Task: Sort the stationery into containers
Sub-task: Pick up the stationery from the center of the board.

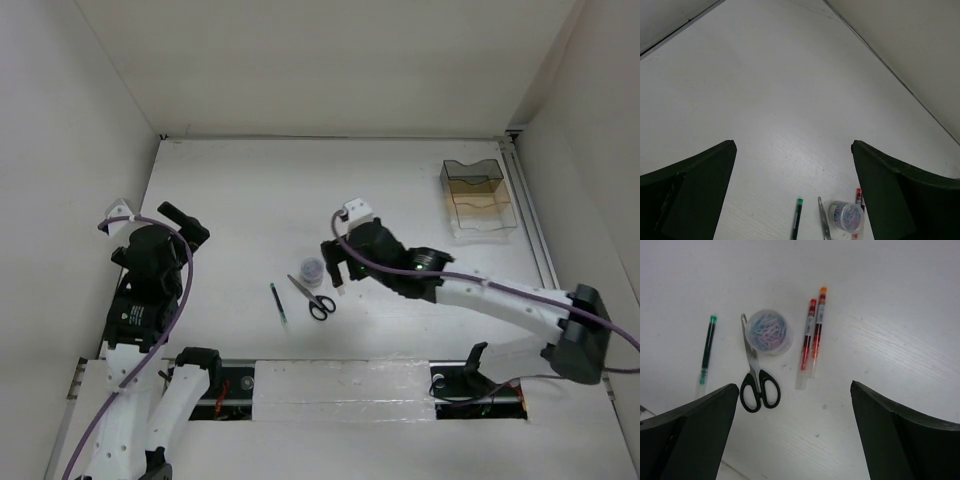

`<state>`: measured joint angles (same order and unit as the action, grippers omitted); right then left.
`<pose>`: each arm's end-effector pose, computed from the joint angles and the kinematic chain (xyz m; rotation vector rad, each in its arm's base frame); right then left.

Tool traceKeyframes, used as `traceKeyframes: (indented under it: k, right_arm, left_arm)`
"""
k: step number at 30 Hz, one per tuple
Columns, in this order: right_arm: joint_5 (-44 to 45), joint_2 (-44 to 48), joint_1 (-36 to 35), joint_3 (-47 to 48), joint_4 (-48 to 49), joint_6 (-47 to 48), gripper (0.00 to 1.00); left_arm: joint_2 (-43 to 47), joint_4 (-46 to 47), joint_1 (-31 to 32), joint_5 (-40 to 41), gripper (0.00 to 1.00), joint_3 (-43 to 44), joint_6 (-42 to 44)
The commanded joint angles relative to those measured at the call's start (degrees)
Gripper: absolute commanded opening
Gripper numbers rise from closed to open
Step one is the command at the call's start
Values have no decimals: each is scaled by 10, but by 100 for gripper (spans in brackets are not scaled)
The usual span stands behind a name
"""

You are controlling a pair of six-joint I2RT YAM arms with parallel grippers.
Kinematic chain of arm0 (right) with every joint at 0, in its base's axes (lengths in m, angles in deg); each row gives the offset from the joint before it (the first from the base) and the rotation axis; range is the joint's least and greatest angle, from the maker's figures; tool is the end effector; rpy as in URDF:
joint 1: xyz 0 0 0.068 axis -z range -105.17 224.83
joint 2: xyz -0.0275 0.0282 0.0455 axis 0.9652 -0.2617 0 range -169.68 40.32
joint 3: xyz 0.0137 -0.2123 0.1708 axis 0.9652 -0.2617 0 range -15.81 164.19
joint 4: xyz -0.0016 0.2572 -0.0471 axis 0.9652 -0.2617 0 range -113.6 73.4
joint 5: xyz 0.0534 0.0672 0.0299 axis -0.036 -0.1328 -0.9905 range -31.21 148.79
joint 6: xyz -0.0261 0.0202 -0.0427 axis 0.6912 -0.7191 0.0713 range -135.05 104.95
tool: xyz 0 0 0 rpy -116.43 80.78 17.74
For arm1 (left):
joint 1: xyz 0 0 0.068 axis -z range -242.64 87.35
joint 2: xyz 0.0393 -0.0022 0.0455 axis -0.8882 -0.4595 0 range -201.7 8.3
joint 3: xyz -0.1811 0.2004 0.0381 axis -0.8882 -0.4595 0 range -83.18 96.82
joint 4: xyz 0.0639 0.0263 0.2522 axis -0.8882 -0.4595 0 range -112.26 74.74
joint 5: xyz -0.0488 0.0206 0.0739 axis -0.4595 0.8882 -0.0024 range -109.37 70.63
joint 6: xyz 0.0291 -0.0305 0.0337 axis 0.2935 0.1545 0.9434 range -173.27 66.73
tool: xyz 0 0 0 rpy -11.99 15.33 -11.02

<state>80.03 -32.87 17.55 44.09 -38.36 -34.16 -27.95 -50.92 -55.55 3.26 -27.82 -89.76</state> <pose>0.1641 0.2316 0.3066 -0.5047 2.0993 0.3746 0.1222 -0.0013 0.3760 -0.7245 1.6914 -0.1660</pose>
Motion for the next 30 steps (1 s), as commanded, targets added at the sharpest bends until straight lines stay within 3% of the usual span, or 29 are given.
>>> traceKeyframes:
  k: [1,10,18,30]
  right_arm:
    - [-15,-74,-22,45,29,21,100]
    - [-48,-210,-28,94,99,39,100]
    - [-43,-312,-28,168,99,51,100]
    - [-43,-346,-17,183,67,34,97]
  left_arm:
    - [-2,17,3,-6,100,10,-2]
    - [3,23,3,-11,100,10,3]
    - [-2,28,3,-22,100,10,13]
    - [-8,28,3,-28,100,10,13]
